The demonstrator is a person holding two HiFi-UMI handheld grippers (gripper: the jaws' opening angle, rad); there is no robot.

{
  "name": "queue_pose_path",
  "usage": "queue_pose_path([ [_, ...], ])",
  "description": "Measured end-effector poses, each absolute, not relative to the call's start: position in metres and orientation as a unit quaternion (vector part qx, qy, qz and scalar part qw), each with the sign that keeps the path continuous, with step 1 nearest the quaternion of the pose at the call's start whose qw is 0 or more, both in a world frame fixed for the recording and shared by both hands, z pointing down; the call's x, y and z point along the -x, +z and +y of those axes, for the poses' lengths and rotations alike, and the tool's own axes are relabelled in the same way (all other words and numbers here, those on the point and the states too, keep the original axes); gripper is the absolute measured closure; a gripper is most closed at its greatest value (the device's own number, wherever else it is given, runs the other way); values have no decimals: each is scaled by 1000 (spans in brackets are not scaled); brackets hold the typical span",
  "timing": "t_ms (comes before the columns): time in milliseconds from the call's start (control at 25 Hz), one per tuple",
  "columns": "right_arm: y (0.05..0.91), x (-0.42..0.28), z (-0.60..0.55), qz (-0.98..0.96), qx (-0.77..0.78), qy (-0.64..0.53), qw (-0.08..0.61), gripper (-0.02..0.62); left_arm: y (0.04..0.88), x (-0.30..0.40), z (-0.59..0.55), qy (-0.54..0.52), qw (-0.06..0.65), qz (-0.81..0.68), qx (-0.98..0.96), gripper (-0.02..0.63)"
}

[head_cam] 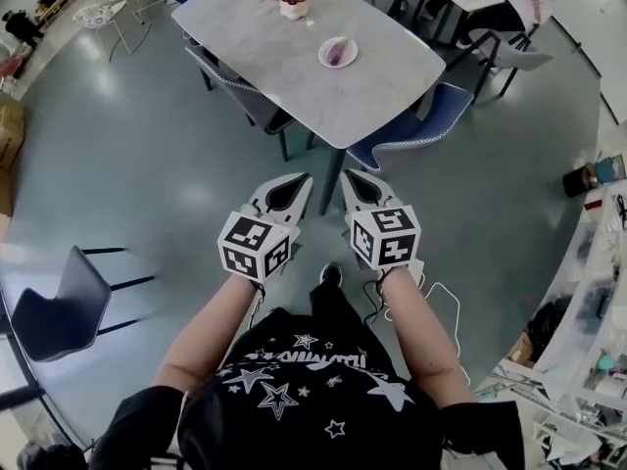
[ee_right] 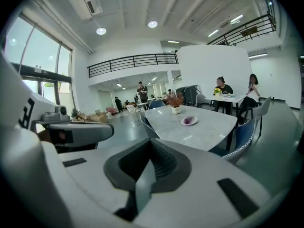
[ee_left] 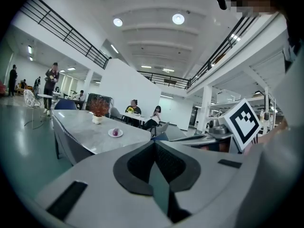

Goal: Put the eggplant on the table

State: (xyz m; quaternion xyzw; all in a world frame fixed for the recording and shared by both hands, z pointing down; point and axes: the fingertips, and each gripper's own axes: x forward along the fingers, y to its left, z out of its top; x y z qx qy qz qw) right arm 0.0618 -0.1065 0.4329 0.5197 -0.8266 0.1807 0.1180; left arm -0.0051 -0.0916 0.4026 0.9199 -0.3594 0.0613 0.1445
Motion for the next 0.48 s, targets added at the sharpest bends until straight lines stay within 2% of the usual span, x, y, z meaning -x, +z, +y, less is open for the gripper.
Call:
queue_pose_path([
  [480, 413, -17, -48, -816, -546, 126, 144, 589, 398, 60, -40, 37, 151, -355, -922, 598],
])
